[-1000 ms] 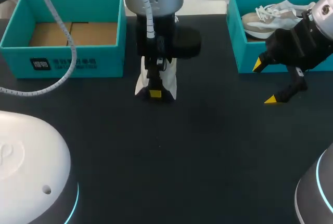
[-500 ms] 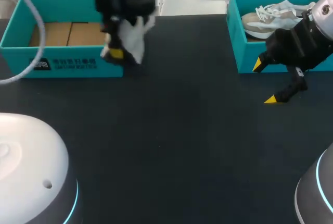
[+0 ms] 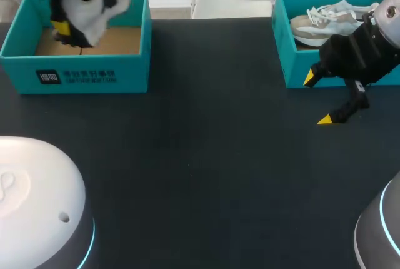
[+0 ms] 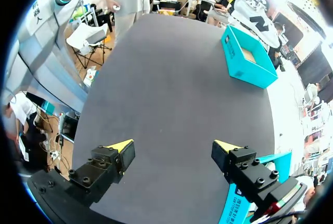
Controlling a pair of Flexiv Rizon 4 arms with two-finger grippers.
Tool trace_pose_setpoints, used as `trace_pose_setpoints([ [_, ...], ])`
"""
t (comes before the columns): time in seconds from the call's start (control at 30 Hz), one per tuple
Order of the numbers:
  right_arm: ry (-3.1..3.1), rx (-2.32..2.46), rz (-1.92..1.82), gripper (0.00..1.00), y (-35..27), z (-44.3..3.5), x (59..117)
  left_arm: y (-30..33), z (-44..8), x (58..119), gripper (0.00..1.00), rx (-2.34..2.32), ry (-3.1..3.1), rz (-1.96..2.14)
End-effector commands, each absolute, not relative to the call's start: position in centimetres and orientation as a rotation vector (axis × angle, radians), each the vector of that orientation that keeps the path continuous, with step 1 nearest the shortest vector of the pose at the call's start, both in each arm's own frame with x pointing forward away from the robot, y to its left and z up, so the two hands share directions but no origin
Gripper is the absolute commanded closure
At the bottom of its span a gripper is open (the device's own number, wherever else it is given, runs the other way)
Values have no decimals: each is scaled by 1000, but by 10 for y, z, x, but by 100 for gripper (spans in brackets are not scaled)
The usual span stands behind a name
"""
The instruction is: Take the shoe out of the shoebox, open the shoe tongue, remove and reinsert the insole, then place the shoe into the shoebox
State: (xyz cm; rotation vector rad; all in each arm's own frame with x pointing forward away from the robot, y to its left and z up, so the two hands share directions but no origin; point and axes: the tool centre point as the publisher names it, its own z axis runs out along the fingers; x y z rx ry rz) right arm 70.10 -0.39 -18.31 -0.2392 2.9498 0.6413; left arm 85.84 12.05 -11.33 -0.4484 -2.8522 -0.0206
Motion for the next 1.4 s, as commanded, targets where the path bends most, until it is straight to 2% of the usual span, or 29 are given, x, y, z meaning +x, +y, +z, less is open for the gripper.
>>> trace_pose_setpoints([
  [0.03,2952,-239,638,0,-3,-184,702,186,-107,888,100,-479,-2794,1],
  [0.37,2952,-239,638,0,-3,-184,702,262,-100,913,100,-421,-2870,-4],
  [1.0,2952,-239,638,0,-3,-184,702,262,-100,913,100,-421,-2870,-4],
  [1.4,2952,-239,638,0,-3,-184,702,267,-127,968,100,-452,-2929,16],
])
